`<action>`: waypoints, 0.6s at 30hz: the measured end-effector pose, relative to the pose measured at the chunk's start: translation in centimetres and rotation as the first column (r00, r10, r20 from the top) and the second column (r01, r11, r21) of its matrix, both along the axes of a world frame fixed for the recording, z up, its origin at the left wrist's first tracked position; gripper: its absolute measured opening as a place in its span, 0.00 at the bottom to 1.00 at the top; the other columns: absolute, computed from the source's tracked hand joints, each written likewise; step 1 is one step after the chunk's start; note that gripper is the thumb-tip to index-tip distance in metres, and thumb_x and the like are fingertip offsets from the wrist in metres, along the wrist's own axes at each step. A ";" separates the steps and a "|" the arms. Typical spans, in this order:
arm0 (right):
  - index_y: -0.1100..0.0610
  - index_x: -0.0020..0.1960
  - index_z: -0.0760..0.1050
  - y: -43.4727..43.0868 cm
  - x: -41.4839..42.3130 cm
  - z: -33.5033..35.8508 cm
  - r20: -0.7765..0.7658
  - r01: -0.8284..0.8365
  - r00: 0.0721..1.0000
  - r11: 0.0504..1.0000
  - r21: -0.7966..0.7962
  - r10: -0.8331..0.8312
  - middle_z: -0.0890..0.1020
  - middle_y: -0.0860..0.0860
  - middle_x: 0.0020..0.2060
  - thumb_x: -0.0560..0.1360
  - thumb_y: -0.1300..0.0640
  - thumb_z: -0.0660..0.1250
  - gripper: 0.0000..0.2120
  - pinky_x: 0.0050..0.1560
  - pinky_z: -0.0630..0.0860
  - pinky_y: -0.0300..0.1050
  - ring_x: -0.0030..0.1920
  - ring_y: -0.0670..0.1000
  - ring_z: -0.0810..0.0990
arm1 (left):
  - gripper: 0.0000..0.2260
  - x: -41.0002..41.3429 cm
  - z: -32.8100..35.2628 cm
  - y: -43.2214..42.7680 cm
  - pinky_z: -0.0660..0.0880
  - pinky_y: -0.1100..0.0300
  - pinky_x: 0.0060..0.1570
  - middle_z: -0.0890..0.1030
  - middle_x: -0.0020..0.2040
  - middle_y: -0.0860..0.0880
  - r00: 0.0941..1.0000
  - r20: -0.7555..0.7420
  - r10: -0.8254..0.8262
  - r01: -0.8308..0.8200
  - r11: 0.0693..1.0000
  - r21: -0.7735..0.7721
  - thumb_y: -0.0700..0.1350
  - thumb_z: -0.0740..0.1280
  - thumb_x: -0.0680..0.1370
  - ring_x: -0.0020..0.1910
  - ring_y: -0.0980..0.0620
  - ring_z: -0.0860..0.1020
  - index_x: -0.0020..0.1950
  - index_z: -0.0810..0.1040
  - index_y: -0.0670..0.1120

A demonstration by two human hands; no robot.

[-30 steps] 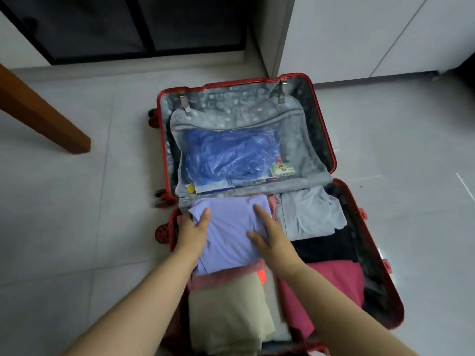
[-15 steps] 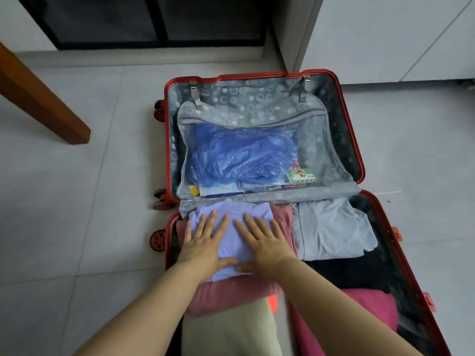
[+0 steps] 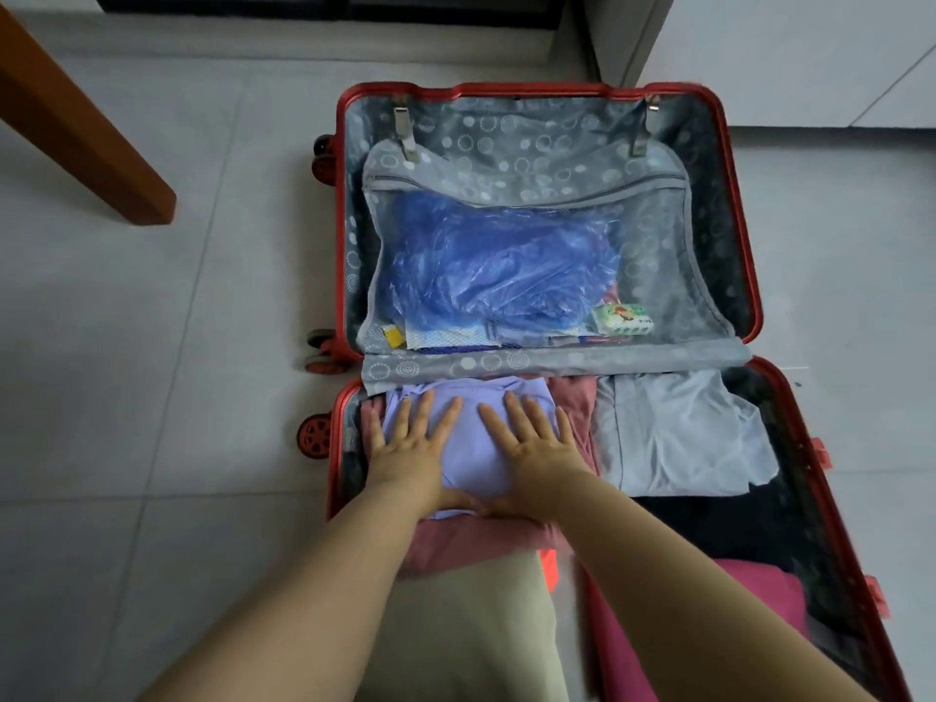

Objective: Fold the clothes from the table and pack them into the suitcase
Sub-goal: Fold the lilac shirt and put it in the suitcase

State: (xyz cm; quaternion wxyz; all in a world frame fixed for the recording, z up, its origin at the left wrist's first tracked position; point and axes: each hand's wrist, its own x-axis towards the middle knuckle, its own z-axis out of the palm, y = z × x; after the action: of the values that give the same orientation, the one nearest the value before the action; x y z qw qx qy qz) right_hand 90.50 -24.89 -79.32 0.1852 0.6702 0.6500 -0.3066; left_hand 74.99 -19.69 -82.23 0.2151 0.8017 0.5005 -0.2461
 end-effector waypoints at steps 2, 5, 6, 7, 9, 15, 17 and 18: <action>0.49 0.74 0.28 -0.9 -0.8 3.2 0.038 0.018 0.999 1.000 -0.008 -0.017 0.32 0.52 0.75 0.70 0.32 0.62 0.52 0.71 0.32 0.57 0.75 0.59 0.33 | 0.54 0.0 2.8 -1.2 0.33 0.40 0.69 0.34 0.76 0.49 0.998 0.006 0.060 -0.060 0.998 0.012 0.73 0.64 0.64 0.76 0.47 0.37 0.73 0.29 0.56; 0.46 0.72 0.26 -4.0 -2.8 9.1 -0.038 0.098 0.995 0.991 0.087 -0.095 0.32 0.53 0.71 0.73 0.35 0.63 0.49 0.67 0.27 0.54 0.74 0.64 0.37 | 0.56 -1.6 9.3 -3.8 0.47 0.39 0.71 0.51 0.78 0.44 0.978 0.134 0.160 -0.178 0.975 0.133 0.73 0.63 0.64 0.75 0.43 0.56 0.74 0.30 0.50; 0.49 0.73 0.32 -5.0 -3.5 11.5 -0.015 0.091 0.996 0.987 0.132 -0.090 0.40 0.57 0.74 0.69 0.33 0.65 0.51 0.71 0.32 0.56 0.75 0.66 0.45 | 0.56 -2.6 11.7 -4.7 0.56 0.41 0.69 0.64 0.74 0.43 0.966 0.195 0.167 -0.203 0.963 0.179 0.74 0.62 0.62 0.70 0.42 0.68 0.77 0.37 0.48; 0.51 0.75 0.43 -5.9 -4.3 14.4 -0.016 0.139 0.990 0.984 0.108 -0.138 0.54 0.60 0.75 0.65 0.30 0.67 0.52 0.72 0.41 0.57 0.73 0.65 0.57 | 0.55 -3.7 14.3 -5.6 0.61 0.43 0.67 0.73 0.68 0.42 0.950 0.261 0.170 -0.226 0.953 0.202 0.74 0.62 0.62 0.61 0.42 0.77 0.78 0.45 0.46; 0.54 0.75 0.49 -7.1 -5.7 20.5 -0.010 0.160 0.987 0.981 0.112 -0.160 0.61 0.61 0.73 0.65 0.26 0.60 0.50 0.73 0.46 0.55 0.72 0.64 0.63 | 0.53 -5.8 20.0 -7.3 0.72 0.44 0.58 0.80 0.58 0.42 0.938 0.257 0.232 -0.269 0.956 0.120 0.70 0.70 0.59 0.49 0.44 0.82 0.75 0.58 0.44; 0.53 0.77 0.43 -8.0 -9.1 39.1 -0.198 0.328 0.928 0.944 0.035 -0.316 0.50 0.53 0.77 0.69 0.25 0.41 0.46 0.74 0.45 0.46 0.77 0.52 0.48 | 0.39 -10.7 40.8 -10.2 0.52 0.51 0.73 0.64 0.73 0.45 0.920 0.196 0.339 -0.346 0.938 0.000 0.60 0.58 0.78 0.71 0.47 0.64 0.77 0.38 0.43; 0.54 0.77 0.47 -8.2 -10.4 45.4 -0.235 0.292 0.934 0.955 0.060 -0.270 0.54 0.53 0.76 0.78 0.36 0.52 0.35 0.74 0.50 0.46 0.76 0.52 0.52 | 0.38 -12.2 47.7 -10.7 0.50 0.53 0.73 0.64 0.73 0.45 0.906 0.189 0.380 -0.390 0.921 0.017 0.60 0.56 0.79 0.70 0.46 0.64 0.76 0.38 0.43; 0.54 0.77 0.49 -8.2 -11.3 48.1 -0.255 0.275 0.934 0.959 0.071 -0.249 0.56 0.53 0.76 0.80 0.42 0.55 0.32 0.73 0.52 0.47 0.75 0.53 0.54 | 0.37 -13.5 50.9 -11.1 0.50 0.53 0.72 0.65 0.72 0.44 0.897 0.209 0.388 -0.404 0.914 0.036 0.60 0.56 0.79 0.70 0.46 0.65 0.77 0.39 0.43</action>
State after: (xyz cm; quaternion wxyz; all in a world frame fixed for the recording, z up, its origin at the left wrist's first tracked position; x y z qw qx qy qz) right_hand 79.23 -33.05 -31.23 0.0258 0.7171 0.5879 -0.3735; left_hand 61.50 -30.78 -31.33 0.2778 0.7112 0.6385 -0.0966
